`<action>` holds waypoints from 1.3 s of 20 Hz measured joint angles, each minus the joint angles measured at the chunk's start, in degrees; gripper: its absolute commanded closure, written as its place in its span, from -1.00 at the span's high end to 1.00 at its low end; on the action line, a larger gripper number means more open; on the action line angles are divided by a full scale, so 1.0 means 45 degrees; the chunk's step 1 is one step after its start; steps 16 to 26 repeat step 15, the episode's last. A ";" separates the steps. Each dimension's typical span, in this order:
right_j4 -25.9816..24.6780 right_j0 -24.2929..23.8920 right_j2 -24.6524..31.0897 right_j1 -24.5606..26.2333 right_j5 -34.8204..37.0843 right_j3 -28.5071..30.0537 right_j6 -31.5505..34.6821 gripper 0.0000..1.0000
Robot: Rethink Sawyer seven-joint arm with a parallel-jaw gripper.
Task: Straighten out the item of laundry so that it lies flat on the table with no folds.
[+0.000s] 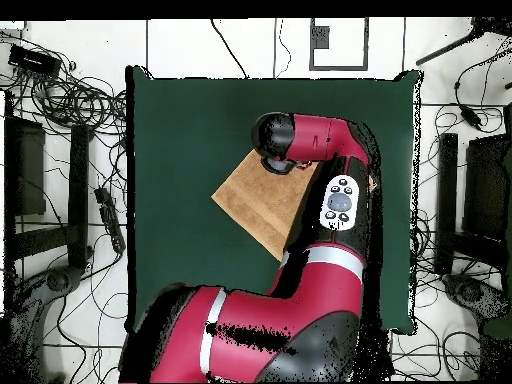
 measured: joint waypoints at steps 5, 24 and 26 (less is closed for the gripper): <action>-0.0003 0.0005 -0.0002 0.0024 -0.0498 0.0018 0.0000 1.00; -0.0556 0.0358 -0.0455 0.0231 -0.1463 -0.0116 0.0000 1.00; -0.0556 0.0358 -0.0455 0.0231 -0.1463 -0.0116 0.0000 1.00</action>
